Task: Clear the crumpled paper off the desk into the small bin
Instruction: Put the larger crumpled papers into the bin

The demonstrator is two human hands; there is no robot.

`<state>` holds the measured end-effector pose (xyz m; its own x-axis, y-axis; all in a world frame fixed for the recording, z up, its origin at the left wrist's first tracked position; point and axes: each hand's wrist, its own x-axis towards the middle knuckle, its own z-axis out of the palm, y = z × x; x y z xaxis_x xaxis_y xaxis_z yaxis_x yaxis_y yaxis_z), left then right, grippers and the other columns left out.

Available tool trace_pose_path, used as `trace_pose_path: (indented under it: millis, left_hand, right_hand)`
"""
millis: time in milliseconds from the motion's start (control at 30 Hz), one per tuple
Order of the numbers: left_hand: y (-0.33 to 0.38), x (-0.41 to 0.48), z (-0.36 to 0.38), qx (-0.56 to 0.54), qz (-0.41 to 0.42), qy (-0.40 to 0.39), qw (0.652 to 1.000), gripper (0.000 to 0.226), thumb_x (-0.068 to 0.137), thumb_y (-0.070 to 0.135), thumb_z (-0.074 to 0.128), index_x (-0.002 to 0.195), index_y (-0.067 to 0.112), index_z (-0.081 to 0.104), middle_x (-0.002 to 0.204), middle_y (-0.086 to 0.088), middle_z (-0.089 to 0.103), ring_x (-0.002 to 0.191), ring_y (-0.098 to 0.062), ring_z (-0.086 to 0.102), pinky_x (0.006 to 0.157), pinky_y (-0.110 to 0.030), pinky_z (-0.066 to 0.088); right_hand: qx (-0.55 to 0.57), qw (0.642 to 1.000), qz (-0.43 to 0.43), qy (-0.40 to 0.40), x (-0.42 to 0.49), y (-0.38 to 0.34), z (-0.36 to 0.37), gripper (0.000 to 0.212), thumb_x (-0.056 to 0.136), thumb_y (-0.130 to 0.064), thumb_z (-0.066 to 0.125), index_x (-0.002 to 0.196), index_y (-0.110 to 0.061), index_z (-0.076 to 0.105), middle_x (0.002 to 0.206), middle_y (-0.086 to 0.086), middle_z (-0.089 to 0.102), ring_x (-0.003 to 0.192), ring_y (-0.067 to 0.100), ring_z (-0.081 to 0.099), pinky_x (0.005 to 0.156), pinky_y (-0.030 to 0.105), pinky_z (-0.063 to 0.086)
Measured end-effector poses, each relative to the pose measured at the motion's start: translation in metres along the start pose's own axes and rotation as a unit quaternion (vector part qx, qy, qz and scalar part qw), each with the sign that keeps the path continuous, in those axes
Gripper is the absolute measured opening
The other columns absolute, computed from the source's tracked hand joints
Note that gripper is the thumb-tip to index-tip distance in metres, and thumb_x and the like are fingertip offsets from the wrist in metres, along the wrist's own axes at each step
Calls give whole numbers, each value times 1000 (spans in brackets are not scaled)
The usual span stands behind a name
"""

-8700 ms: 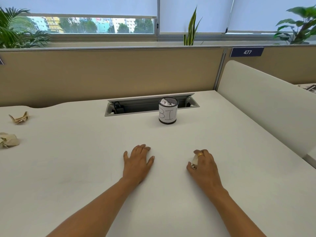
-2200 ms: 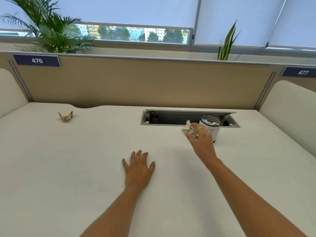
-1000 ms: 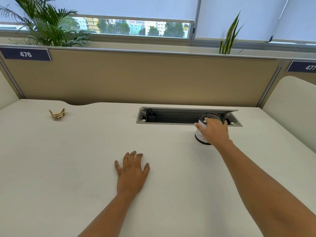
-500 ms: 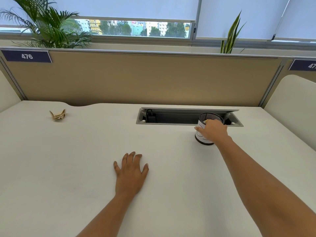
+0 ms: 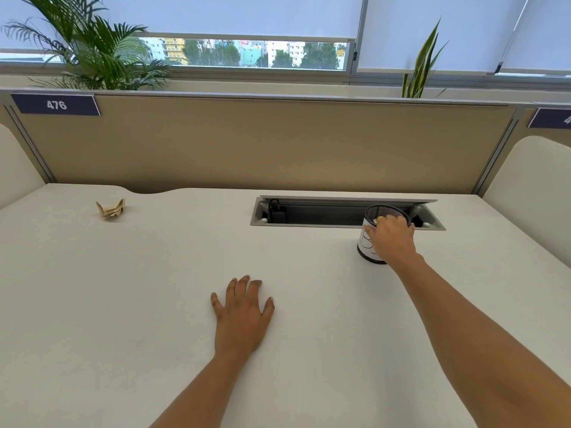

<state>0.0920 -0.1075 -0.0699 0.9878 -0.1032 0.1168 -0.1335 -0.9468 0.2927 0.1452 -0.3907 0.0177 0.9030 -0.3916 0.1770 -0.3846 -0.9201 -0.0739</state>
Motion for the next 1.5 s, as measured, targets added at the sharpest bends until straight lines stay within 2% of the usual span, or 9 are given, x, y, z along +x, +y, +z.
trace_pose_path:
  millis: [167,333,400,567,867,1067,1167,1333,1500]
  left_hand:
    - [-1,0,1,0,0,3,1000,48,95,48,31,139,28,31,152,7,27,144,-13,16,117,-51,11]
    - [-1,0,2,-7,1,5,1000,48,95,47,32,139,27,33,152,7,28,144,-14,17,117,-52,11]
    - [-1,1,2,-3,0,1,1000,48,95,47,31,139,28,31,152,7,26,144,-13,16,117,-51,11]
    - [-2,0,1,-6,1,-1,1000,47,95,47,31,139,28,30,152,7,26,144,-14,15,117,-51,10]
    - [-3,3,4,-19,3,-4,1000,48,95,47,32,139,27,32,153,6,26,144,-15,15,117,-53,9]
    - [-9,6,2,-35,3,-32,999,50,94,50,34,140,30,29,155,8,20,146,-11,10,118,-49,5]
    - [-23,12,-6,-46,-3,-37,998,52,92,51,37,140,30,31,156,5,20,146,-13,10,119,-45,6]
    - [-84,26,-28,-37,-69,-10,997,53,93,51,39,140,28,33,155,2,24,146,-16,14,119,-44,11]
    - [-155,35,-48,-11,-124,35,992,55,92,51,42,139,24,38,152,-2,32,143,-20,23,117,-44,18]
  right_hand:
    - [16,1000,0,5,1,1,0,43,98,-36,36,111,1,54,112,21,62,114,37,52,111,56,23]
    - [51,999,-2,19,1,1,1,41,98,-33,39,120,0,45,110,25,63,111,40,53,102,52,35]
    - [45,998,-3,33,-3,0,2,39,98,-33,39,116,0,48,109,25,63,109,40,51,95,50,41]
    - [24,998,-5,64,-10,-3,5,38,97,-33,40,115,-2,51,113,20,60,112,36,47,90,48,43]
    - [-30,993,-20,108,-17,0,3,39,91,-37,49,116,-7,55,117,13,60,113,35,48,100,56,32]
    - [23,974,-114,195,-25,-32,-3,35,83,-26,63,112,-7,61,121,13,61,119,35,49,101,62,30]
    - [30,974,-167,152,-33,-62,4,36,87,-28,58,118,-10,59,126,10,59,122,30,48,104,59,30]
    - [47,972,-230,17,-48,-115,31,43,93,-37,46,131,-17,45,146,5,38,134,24,34,109,48,29]
    - [21,954,-292,-60,-64,-171,53,49,95,-41,40,137,-15,36,152,5,25,137,25,27,108,49,29]
